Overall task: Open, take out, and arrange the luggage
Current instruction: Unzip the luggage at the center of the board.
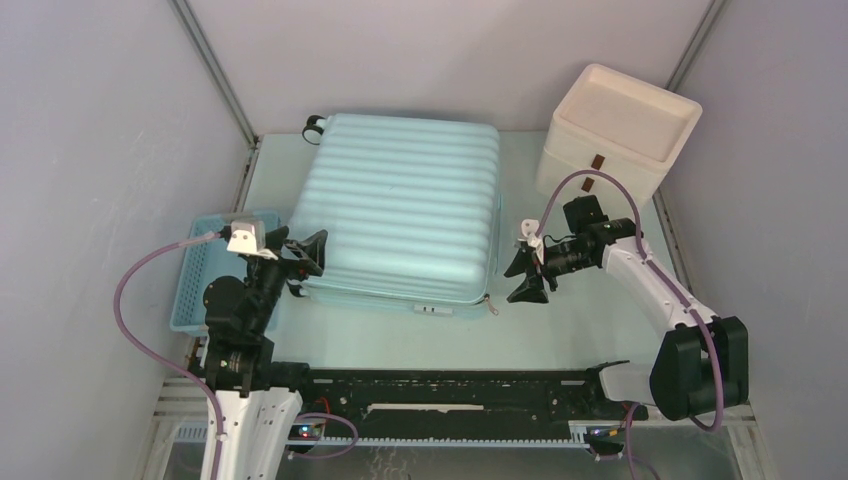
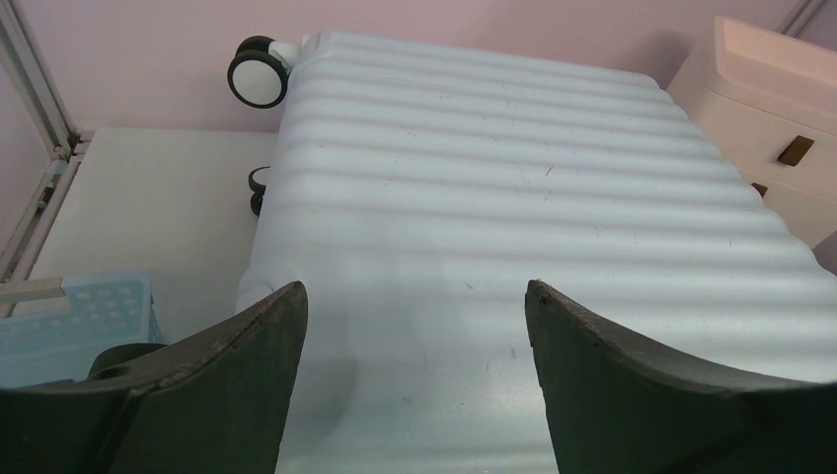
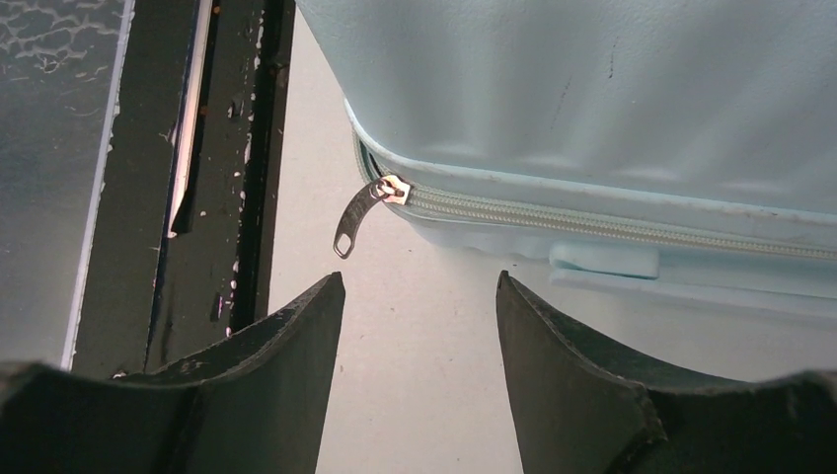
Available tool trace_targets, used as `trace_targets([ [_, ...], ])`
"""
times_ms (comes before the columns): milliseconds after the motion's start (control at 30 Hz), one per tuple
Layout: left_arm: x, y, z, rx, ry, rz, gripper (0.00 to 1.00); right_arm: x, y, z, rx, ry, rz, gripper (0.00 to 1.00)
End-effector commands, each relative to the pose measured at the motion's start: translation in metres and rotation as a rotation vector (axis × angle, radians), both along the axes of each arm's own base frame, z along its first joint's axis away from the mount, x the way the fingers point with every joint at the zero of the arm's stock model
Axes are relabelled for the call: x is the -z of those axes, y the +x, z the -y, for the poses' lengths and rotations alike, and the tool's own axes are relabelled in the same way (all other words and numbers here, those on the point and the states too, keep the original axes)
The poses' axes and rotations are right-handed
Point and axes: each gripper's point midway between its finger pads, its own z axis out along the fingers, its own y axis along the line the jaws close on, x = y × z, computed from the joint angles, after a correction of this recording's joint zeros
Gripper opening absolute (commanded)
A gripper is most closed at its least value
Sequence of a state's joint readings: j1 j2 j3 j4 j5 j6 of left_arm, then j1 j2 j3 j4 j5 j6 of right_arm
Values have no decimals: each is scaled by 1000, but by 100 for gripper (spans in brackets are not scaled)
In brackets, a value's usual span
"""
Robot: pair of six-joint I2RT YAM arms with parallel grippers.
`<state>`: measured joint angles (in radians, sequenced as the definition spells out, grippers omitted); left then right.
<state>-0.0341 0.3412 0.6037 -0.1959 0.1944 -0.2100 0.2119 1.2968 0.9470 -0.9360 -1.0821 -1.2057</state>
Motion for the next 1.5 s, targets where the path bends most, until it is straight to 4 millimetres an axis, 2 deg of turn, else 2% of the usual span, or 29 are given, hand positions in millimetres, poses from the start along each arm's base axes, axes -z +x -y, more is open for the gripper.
trace_targets([
  [0, 6, 3, -1, -1, 21, -6, 85, 2, 0, -1, -13, -5, 11, 67],
  [333, 7, 3, -1, -1, 21, -10, 86, 11, -5, -2, 16, -6, -34, 66],
  [567, 7, 3, 0, 2, 19, -14, 86, 27, -12, 1, 10, -62, -38, 66],
  [867, 8, 3, 0, 4, 19, -17, 86, 23, -5, -18, 70, -8, -107, 65],
  [1133, 8, 3, 0, 2, 19, -16, 86, 17, -34, -34, -40, 43, -184, 64],
  [1300, 7, 3, 0, 3, 19, -13, 86, 19, -40, -38, -50, 42, -232, 62],
  [1467, 7, 2, -1, 1, 19, -12, 86, 27, -36, -40, -8, -3, -227, 60],
])
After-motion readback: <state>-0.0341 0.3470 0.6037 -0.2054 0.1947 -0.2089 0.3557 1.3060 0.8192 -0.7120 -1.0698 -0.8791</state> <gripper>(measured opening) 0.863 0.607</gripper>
